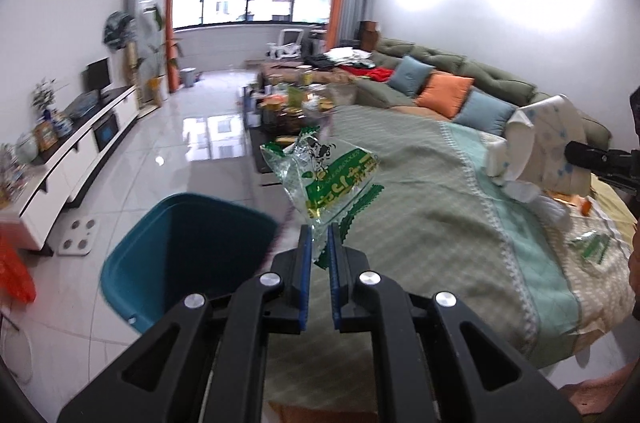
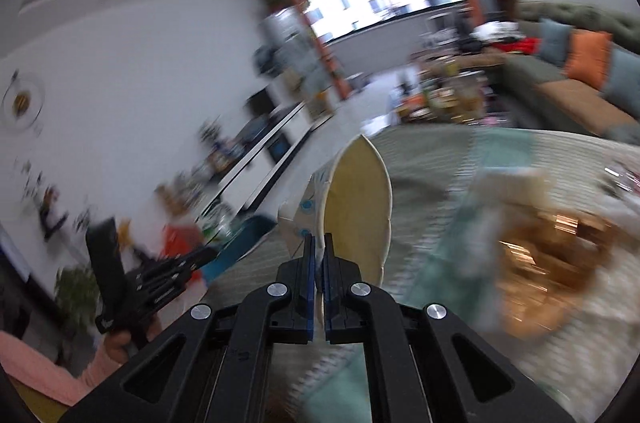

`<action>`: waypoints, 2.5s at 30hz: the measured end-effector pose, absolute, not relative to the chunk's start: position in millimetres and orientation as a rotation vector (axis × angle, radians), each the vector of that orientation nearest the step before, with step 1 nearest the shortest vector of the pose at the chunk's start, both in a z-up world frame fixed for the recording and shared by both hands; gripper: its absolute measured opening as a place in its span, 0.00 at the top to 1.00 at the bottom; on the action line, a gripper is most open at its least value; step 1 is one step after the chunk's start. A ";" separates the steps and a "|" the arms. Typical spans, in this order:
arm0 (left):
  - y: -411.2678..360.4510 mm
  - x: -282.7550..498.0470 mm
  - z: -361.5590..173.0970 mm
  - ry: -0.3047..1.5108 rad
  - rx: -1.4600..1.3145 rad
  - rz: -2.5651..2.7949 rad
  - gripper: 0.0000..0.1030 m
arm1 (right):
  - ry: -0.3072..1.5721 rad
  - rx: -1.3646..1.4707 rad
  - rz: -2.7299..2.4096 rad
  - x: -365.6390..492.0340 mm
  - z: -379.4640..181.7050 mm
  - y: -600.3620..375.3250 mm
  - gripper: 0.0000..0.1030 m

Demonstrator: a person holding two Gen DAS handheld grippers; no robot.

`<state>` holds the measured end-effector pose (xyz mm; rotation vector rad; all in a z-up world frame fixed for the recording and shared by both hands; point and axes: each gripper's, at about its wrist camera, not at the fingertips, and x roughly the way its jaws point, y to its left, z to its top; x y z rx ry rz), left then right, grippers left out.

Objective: Collect trash
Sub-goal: 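Carry the bag and cup to the teal bin, opening the left tool over it, then open the right tool to drop the white cup into the teal bin, then move both open tools back over the table trash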

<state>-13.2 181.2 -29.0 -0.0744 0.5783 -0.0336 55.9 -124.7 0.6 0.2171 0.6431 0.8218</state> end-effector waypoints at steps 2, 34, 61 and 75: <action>195.3 -12.8 -32.0 0.588 -0.088 0.001 0.91 | 0.670 0.188 0.875 62.1 -1.0 -97.8 0.97; 287.6 23.8 -96.4 0.785 -0.201 0.229 0.71 | 0.898 -0.129 1.021 112.5 -55.3 121.9 0.91; 140.3 -6.9 -23.4 0.536 -0.056 -0.222 0.36 | 0.615 0.042 0.821 47.4 6.4 -74.5 0.58; -6.7 -10.7 -42.8 0.594 0.098 -0.642 0.36 | 0.569 0.185 0.470 30.4 3.4 -232.8 0.57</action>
